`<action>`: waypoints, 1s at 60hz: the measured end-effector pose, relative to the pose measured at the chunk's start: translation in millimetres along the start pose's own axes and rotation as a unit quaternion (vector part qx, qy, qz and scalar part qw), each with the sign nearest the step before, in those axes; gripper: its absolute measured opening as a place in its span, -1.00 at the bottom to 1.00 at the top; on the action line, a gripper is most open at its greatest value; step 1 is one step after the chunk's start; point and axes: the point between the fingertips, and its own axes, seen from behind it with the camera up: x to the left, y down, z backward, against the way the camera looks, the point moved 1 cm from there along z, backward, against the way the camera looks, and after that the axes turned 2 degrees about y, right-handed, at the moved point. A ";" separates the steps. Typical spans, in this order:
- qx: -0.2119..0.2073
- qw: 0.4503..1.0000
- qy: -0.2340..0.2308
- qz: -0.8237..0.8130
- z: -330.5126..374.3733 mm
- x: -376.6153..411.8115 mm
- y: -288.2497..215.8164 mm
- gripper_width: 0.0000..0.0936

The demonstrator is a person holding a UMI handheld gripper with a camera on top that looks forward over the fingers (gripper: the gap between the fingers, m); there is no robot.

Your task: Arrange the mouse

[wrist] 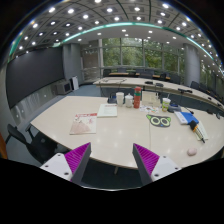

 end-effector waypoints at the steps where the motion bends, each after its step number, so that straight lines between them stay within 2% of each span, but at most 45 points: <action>1: 0.001 1.000 0.004 -0.001 0.2 -2.7 1.3 0.81; 8: 0.014 0.999 0.034 -0.012 -0.2 -38.3 24.2 0.81; 16: 0.031 0.996 0.081 -0.032 -15.0 -106.1 72.1 0.81; 26: 0.060 0.984 0.159 -0.048 -20.8 -227.1 138.0 0.81; 35: 0.057 0.971 0.223 -0.059 -35.1 -348.2 179.2 0.83; 47: 0.053 0.964 0.248 -0.082 -79.4 -463.8 197.1 0.81; 60: 0.063 0.966 0.225 -0.112 -140.2 -513.9 198.7 0.81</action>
